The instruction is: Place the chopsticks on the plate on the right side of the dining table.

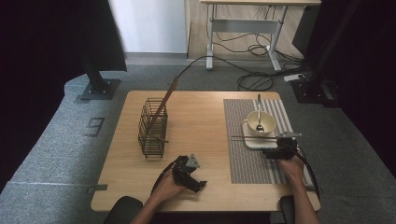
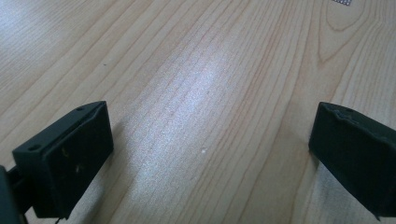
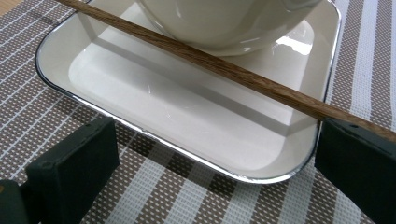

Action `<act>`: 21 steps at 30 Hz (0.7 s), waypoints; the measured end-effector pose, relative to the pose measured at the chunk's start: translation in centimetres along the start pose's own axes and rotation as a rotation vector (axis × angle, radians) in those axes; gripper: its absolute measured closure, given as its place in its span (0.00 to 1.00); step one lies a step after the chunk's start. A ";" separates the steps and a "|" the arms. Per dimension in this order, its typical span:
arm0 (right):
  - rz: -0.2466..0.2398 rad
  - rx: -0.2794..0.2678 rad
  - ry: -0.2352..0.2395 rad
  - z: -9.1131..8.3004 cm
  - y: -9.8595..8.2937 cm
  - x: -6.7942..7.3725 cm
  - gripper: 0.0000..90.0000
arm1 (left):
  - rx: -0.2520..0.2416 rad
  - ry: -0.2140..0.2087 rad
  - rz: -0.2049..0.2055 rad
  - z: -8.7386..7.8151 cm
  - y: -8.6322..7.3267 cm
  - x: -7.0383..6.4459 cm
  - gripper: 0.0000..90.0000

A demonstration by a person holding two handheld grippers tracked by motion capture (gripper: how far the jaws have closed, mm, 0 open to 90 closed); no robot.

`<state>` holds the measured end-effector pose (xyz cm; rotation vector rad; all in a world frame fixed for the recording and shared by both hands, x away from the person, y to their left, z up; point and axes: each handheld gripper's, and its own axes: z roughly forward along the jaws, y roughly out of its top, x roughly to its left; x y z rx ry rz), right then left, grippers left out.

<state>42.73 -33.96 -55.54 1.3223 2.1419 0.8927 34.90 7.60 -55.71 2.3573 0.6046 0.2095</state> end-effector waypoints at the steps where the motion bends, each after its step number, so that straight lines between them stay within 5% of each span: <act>1: -0.003 -0.001 -0.001 0.0 0.0 0.0 0.00 | 0.000 0.000 0.000 0.0 0.0 0.0 0.00; 15: -0.010 0.007 -0.005 -0.2 0.0 0.0 0.00 | 0.000 0.001 -0.001 0.0 0.0 0.0 0.00; 21: -0.025 -0.021 0.007 -1.7 -0.3 0.5 0.00 | 0.000 0.001 -0.001 0.0 0.0 0.0 0.00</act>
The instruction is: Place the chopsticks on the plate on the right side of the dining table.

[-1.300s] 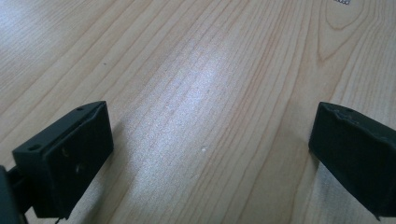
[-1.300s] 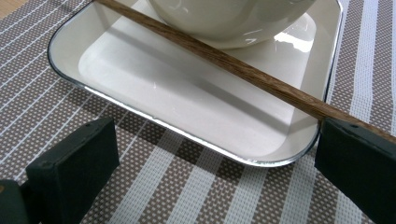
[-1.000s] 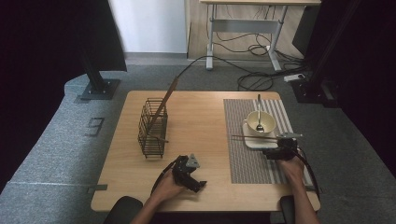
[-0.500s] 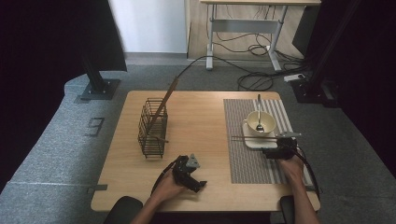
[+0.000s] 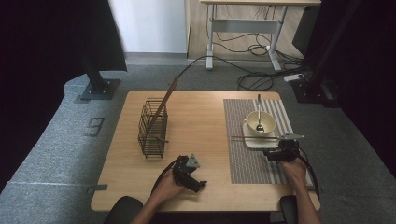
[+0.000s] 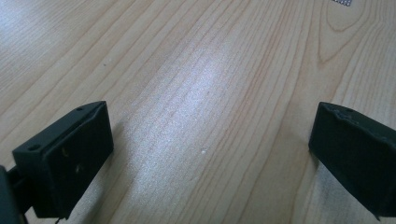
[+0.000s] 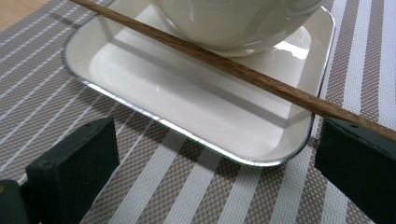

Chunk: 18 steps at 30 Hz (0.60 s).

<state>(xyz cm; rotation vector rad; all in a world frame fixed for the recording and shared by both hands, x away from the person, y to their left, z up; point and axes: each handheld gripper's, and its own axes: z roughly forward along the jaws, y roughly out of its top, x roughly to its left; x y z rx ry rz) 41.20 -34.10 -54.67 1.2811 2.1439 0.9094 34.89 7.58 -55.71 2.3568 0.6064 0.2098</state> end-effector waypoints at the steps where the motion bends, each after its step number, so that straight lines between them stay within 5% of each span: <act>1: -0.002 0.004 0.005 -0.2 -0.1 0.1 0.00 | 0.000 0.000 0.000 0.0 0.0 0.0 0.00; 9: -0.067 -0.006 0.021 -2.3 -0.2 0.9 0.00 | 0.000 0.000 -0.001 0.0 0.0 0.0 0.00; 18: -0.057 -0.035 0.040 -5.4 -1.2 1.4 0.00 | -0.001 0.000 -0.001 0.0 0.0 0.0 0.00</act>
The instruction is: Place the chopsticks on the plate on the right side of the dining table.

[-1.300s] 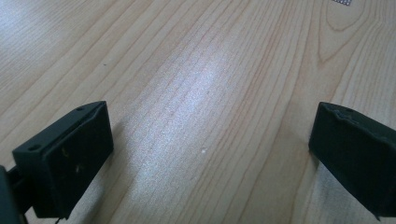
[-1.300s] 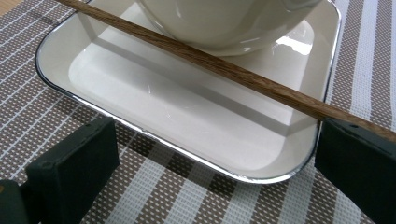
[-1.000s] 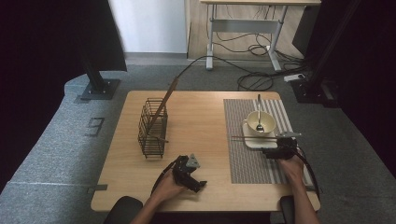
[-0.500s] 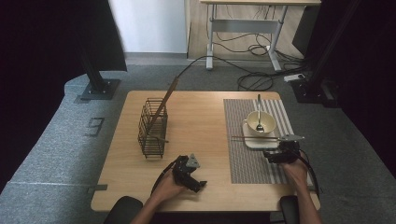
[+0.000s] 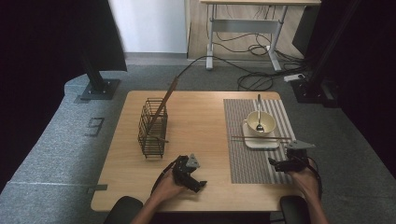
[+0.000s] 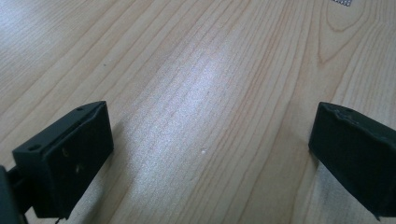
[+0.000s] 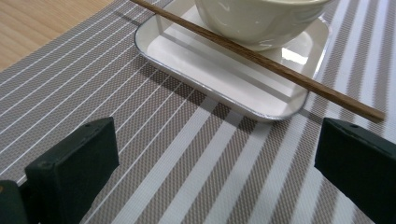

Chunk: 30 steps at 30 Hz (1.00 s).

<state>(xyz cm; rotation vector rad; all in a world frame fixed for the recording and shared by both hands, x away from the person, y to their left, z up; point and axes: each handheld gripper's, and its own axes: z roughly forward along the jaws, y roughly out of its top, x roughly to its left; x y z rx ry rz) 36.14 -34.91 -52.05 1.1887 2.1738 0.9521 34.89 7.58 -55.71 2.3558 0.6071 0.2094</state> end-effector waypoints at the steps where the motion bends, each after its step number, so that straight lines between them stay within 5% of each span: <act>1: 0.002 -0.001 0.005 -0.8 -0.2 0.2 0.00 | 0.001 0.000 0.001 0.0 0.0 0.0 0.00; 10: -0.003 -0.001 0.084 -3.5 0.5 2.0 0.00 | 0.001 0.000 0.001 0.0 0.0 0.0 0.00; 14: -0.049 0.009 0.140 -4.1 1.9 3.8 0.00 | -0.002 0.001 0.000 0.0 0.0 0.0 0.00; 21: -0.107 0.029 0.242 -3.9 4.3 6.5 0.00 | -0.002 0.002 -0.001 0.0 0.0 0.0 0.00; 30: -0.202 0.056 0.288 -2.7 7.6 8.9 0.00 | -0.001 0.001 -0.005 0.0 0.0 0.0 0.00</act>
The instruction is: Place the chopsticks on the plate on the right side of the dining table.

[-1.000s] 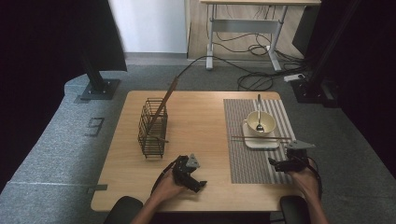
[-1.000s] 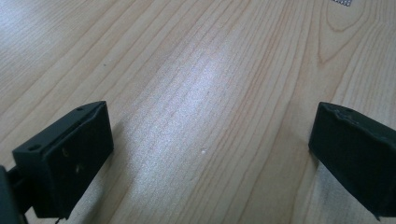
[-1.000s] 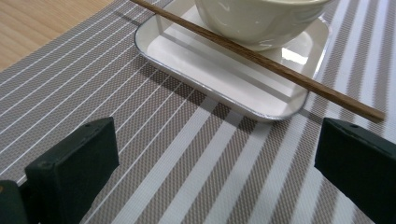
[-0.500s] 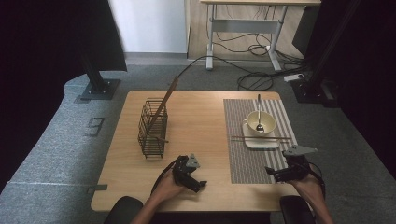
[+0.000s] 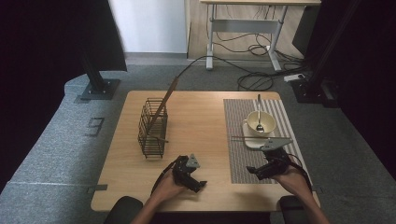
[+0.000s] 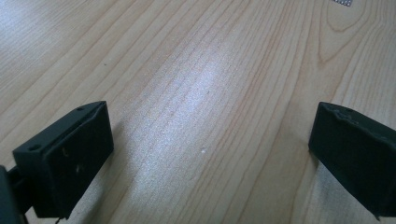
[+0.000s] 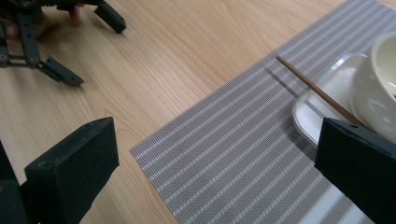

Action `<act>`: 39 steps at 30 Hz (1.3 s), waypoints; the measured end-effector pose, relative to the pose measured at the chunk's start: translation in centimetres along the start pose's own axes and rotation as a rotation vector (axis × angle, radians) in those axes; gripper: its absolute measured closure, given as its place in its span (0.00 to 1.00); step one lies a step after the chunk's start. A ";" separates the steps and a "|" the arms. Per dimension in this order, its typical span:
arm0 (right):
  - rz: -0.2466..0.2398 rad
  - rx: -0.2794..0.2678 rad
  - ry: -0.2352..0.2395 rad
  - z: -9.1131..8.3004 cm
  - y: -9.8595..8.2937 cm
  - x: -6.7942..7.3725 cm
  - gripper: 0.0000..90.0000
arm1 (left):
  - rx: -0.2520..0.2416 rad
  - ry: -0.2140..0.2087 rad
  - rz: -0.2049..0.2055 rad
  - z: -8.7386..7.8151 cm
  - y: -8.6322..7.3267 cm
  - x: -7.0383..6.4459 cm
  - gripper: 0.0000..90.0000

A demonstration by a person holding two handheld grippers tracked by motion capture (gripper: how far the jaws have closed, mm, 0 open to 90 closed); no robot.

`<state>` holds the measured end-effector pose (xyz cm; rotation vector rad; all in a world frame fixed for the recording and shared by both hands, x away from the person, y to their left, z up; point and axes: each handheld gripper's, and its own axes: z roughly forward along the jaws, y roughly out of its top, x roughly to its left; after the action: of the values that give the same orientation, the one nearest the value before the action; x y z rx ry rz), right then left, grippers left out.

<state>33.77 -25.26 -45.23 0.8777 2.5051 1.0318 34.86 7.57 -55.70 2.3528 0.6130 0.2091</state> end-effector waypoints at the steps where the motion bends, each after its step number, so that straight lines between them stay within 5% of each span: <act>1: 0.000 0.000 0.000 0.0 0.0 0.0 0.00 | 0.000 0.000 0.000 0.0 0.0 0.0 0.00; 23: -0.010 -0.030 0.126 2.8 7.6 0.7 0.00 | 0.004 0.003 0.001 0.0 0.0 0.0 0.00; 39: -0.044 -0.014 0.160 5.0 12.4 1.8 0.00 | 0.004 0.002 0.001 0.0 0.0 -0.1 0.00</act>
<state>40.03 -14.50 -39.98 0.7594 2.6312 1.1454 34.77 7.54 -55.67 2.3571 0.6136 0.2103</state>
